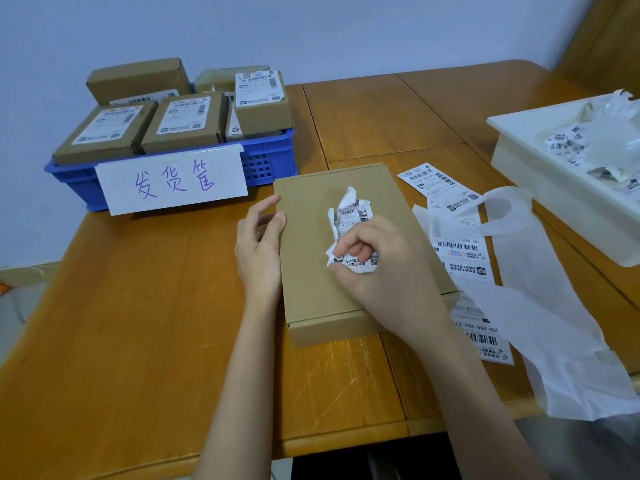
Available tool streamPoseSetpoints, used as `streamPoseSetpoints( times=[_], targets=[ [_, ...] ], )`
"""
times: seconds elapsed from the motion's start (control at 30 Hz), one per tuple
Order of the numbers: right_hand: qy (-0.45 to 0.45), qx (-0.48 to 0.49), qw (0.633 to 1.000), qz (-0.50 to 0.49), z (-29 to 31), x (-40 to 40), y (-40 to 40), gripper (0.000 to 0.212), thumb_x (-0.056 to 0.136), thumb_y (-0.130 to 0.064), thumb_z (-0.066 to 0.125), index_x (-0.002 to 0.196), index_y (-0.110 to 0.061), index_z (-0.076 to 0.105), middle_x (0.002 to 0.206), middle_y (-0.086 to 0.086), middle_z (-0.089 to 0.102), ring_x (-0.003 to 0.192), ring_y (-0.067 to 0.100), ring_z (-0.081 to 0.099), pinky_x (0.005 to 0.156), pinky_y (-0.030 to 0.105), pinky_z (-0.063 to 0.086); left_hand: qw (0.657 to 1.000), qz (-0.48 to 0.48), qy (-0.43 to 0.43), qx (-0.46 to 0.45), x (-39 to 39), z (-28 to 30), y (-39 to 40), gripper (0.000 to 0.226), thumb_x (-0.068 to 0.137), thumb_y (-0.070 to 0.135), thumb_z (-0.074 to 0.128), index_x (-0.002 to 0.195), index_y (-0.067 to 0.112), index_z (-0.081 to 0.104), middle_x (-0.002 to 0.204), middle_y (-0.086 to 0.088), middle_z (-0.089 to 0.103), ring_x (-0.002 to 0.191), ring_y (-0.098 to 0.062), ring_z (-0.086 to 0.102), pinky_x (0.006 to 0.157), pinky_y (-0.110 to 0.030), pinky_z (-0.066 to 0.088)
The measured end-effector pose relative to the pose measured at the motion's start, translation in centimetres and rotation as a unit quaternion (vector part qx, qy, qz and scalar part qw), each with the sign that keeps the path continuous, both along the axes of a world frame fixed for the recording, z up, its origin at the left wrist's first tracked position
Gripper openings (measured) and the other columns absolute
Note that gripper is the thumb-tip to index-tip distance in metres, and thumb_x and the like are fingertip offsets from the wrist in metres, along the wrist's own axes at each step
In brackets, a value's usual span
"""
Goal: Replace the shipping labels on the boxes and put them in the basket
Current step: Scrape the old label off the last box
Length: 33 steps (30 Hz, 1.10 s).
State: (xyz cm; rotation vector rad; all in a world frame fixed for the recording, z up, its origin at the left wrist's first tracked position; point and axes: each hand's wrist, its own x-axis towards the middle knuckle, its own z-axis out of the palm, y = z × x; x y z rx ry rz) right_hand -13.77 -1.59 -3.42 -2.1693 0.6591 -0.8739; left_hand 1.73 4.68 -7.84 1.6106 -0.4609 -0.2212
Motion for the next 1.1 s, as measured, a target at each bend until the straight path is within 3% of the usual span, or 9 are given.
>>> streamPoseSetpoints(
  times=[0.27,0.37,0.6,0.77,0.97,1.1],
  targets=[
    [0.035,-0.018,0.998,-0.046,0.15,0.91,-0.01,0.013,0.074,-0.019,0.077,0.069,-0.023,0.065,0.075,-0.013,0.053,0.069,0.001,0.050,0.066,0.017,0.037,1.000,-0.002,-0.009,0.000,0.32,-0.46,-0.10,0.026,0.099,0.027,0.058,0.121,0.037,0.065,0.119,-0.004,0.062,0.105,-0.015,0.061,0.087,-0.032,0.049],
    [0.034,-0.004,0.999,-0.040,0.41,0.83,0.08,0.014,0.074,-0.016,0.077,0.068,-0.019,0.065,0.069,-0.014,0.048,0.067,-0.001,0.049,0.061,0.008,0.033,1.000,-0.003,-0.010,0.000,0.50,-0.54,-0.11,0.027,0.099,0.026,0.057,0.123,0.035,0.065,0.121,-0.003,0.062,0.106,-0.013,0.061,0.084,-0.027,0.047],
    [0.018,-0.045,0.994,-0.094,-0.07,0.87,-0.24,0.020,0.075,-0.007,0.070,0.062,-0.015,0.057,0.063,-0.013,0.043,0.056,0.005,0.045,0.054,0.010,0.033,1.000,-0.003,-0.018,-0.009,0.35,-0.59,-0.17,0.028,0.100,0.023,0.055,0.126,0.029,0.065,0.122,-0.004,0.061,0.103,-0.008,0.059,0.073,-0.009,0.044],
    [0.026,-0.033,0.998,-0.047,-0.01,0.60,0.09,0.016,0.072,-0.023,0.078,0.067,-0.020,0.064,0.067,-0.017,0.044,0.069,-0.005,0.050,0.060,0.008,0.033,1.000,0.000,-0.015,-0.011,0.49,-0.67,-0.18,0.028,0.100,0.022,0.055,0.125,0.029,0.065,0.122,-0.004,0.061,0.104,-0.010,0.060,0.076,-0.015,0.044],
    [0.021,-0.036,0.998,-0.046,-0.11,0.90,0.10,0.013,0.073,-0.016,0.075,0.066,-0.019,0.064,0.065,-0.016,0.043,0.063,0.000,0.050,0.058,0.012,0.031,1.000,-0.003,-0.017,-0.010,0.54,-0.84,-0.15,0.029,0.100,0.023,0.055,0.126,0.029,0.065,0.121,-0.005,0.061,0.108,-0.015,0.061,0.082,-0.023,0.047],
    [0.007,-0.049,0.997,-0.064,-0.42,0.86,0.06,0.013,0.079,-0.012,0.067,0.068,-0.013,0.060,0.069,-0.008,0.048,0.059,0.011,0.049,0.058,0.027,0.042,1.000,-0.006,-0.012,-0.015,0.57,-0.90,-0.16,0.029,0.100,0.023,0.056,0.126,0.028,0.065,0.121,-0.007,0.061,0.108,-0.017,0.061,0.080,-0.022,0.045]
  ],
)
